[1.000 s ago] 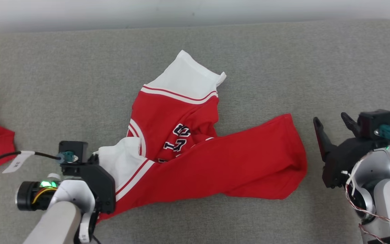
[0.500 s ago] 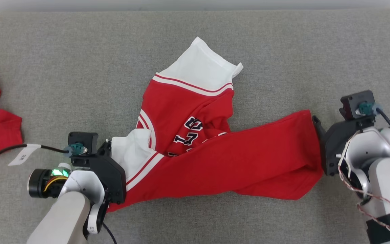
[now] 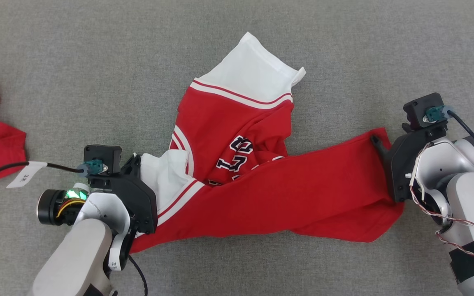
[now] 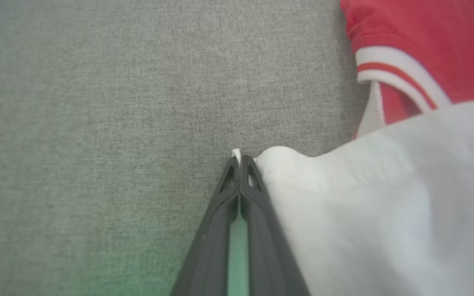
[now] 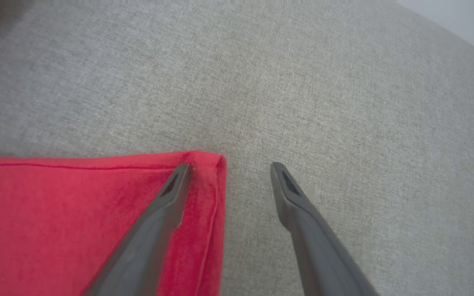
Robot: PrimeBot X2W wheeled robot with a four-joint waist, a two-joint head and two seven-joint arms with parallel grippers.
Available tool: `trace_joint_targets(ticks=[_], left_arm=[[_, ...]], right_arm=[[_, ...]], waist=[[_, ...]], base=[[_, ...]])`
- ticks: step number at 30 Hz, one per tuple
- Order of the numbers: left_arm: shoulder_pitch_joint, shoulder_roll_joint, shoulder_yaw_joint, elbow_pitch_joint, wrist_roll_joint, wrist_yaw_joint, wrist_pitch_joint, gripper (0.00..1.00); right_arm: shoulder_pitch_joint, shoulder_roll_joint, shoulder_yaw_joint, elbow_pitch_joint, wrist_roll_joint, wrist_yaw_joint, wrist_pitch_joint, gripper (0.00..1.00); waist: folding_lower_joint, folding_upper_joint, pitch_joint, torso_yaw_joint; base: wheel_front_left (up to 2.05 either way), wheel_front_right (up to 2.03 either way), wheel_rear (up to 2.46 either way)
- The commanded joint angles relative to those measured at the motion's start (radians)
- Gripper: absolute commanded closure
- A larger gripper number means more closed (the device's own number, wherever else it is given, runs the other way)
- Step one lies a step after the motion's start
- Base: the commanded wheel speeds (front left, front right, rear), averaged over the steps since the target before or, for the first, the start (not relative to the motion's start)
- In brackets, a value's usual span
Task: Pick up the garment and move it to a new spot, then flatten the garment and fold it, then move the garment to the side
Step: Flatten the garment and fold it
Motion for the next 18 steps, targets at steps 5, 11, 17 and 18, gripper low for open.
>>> trace_joint_targets(ticks=[5, 11, 17, 18], left_arm=[[0.023, -0.011, -0.024, 0.060, -0.012, -0.010, 0.023, 1.00], [0.026, -0.007, -0.025, 0.066, -0.016, -0.012, 0.021, 1.00], [0.032, 0.001, -0.016, 0.056, -0.021, -0.005, -0.004, 1.00], [0.029, 0.003, -0.013, 0.051, -0.019, -0.003, -0.010, 1.00]], right_arm=[[-0.018, -0.009, 0.025, 0.033, 0.027, 0.001, -0.023, 0.29], [-0.023, -0.014, 0.035, 0.043, 0.031, 0.001, -0.031, 0.75], [-0.026, -0.016, 0.041, 0.029, 0.031, 0.001, -0.051, 1.00], [-0.027, -0.017, 0.039, 0.029, 0.034, 0.001, -0.052, 1.00]], waist=[[0.0001, 0.0001, 0.010, 0.005], [0.0001, 0.0001, 0.006, 0.004], [0.0001, 0.0001, -0.010, -0.001], [0.0001, 0.0001, -0.013, -0.001]], base=[[0.00, 0.00, 0.00], [0.00, 0.00, 0.00], [0.00, 0.00, 0.00], [0.00, 0.00, 0.00]])
